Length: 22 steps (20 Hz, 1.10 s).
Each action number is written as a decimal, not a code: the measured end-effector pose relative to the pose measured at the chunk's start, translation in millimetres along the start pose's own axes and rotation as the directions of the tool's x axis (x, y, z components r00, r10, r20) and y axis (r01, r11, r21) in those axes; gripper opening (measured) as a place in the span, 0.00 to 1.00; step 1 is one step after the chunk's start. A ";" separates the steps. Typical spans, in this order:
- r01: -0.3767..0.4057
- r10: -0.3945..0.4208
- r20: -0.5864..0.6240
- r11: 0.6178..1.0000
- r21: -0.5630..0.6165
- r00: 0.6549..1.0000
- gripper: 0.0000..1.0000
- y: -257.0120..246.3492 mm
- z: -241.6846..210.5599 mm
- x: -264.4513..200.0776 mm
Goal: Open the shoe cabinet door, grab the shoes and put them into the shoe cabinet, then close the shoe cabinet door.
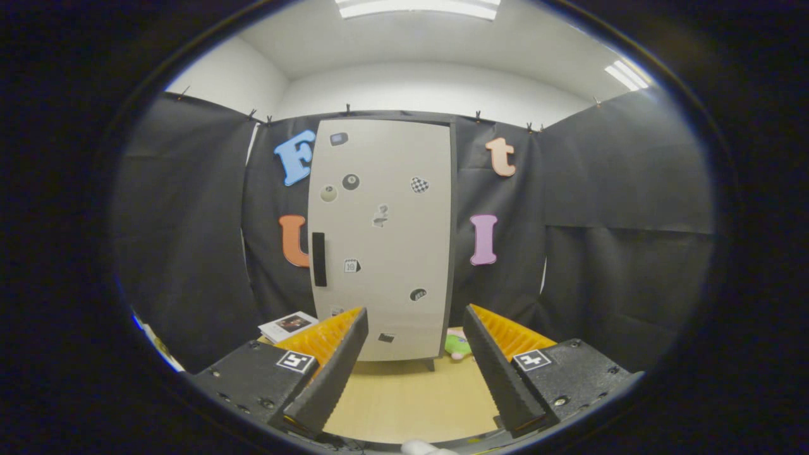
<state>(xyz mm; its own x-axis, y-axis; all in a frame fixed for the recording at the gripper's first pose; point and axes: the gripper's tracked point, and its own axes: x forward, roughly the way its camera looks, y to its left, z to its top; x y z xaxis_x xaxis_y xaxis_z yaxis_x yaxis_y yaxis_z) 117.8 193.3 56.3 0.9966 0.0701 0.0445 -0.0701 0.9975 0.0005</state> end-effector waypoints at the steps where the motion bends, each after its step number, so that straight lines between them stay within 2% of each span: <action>1: 0.002 -0.002 0.003 1.000 -0.004 1.000 0.99 -1.4 0.4 -0.3; 22: -0.003 0.003 -0.009 1.000 0.010 1.000 0.99 -19.4 -1.0 10.3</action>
<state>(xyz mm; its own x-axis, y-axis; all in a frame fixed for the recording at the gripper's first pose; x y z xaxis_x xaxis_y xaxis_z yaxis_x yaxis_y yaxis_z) 129.5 174.7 55.8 0.9967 0.0727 0.0360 -0.0731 0.9973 0.0100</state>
